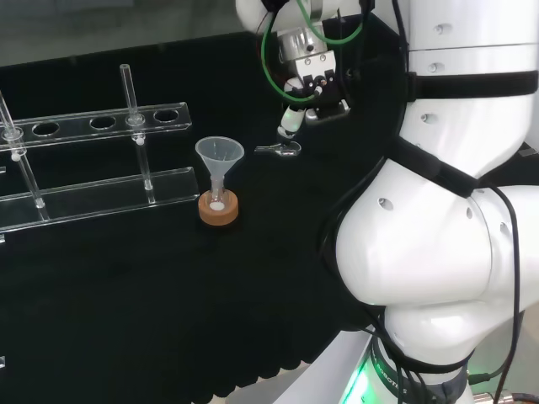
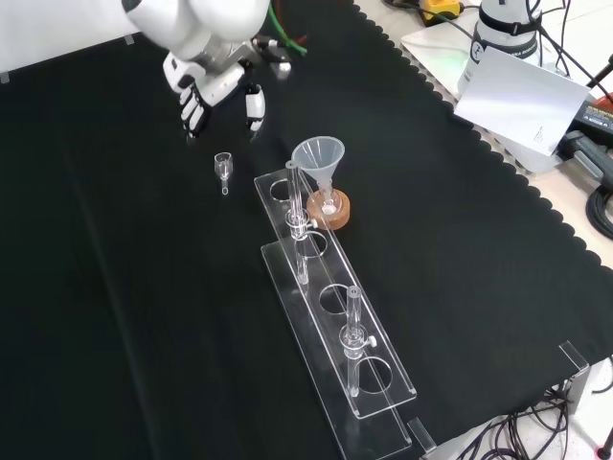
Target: Put the weighing funnel back on the table.
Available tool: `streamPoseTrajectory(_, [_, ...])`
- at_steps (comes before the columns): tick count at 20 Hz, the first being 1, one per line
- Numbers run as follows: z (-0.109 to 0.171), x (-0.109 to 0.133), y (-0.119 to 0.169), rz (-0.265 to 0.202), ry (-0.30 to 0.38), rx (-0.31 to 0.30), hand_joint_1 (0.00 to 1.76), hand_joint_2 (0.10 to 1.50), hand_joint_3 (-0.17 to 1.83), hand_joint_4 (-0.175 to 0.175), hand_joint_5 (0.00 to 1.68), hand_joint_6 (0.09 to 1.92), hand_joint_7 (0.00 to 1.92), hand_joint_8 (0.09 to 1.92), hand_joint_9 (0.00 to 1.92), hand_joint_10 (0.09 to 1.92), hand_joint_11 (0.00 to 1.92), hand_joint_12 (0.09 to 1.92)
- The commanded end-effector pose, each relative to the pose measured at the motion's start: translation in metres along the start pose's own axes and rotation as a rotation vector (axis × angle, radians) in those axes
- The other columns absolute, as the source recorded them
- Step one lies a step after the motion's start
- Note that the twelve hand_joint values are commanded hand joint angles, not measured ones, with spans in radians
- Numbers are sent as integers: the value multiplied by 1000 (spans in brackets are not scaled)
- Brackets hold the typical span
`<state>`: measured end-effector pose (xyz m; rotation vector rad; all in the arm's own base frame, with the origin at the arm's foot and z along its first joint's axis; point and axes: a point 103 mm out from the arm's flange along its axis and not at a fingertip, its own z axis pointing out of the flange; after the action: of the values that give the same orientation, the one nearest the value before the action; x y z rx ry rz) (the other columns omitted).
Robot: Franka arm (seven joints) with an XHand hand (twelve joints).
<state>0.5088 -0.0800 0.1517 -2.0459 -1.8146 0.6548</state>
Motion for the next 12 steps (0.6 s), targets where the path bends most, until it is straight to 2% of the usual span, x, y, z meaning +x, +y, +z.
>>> streamPoseTrajectory(1, [-17, -1, -47, 3, 31, -83, 766, 690, 489, -21, 347, 197, 226, 677, 752, 87, 273, 1342])
streamPoseTrajectory(9, [-35, 8, -96, 17, 17, -146, 760, 695, 483, -23, 374, 134, 246, 664, 741, 87, 279, 1341])
streamPoseTrajectory(12, [-41, 11, -114, 21, 21, -170, 758, 697, 478, -23, 401, 87, 249, 663, 676, 240, 281, 1342])
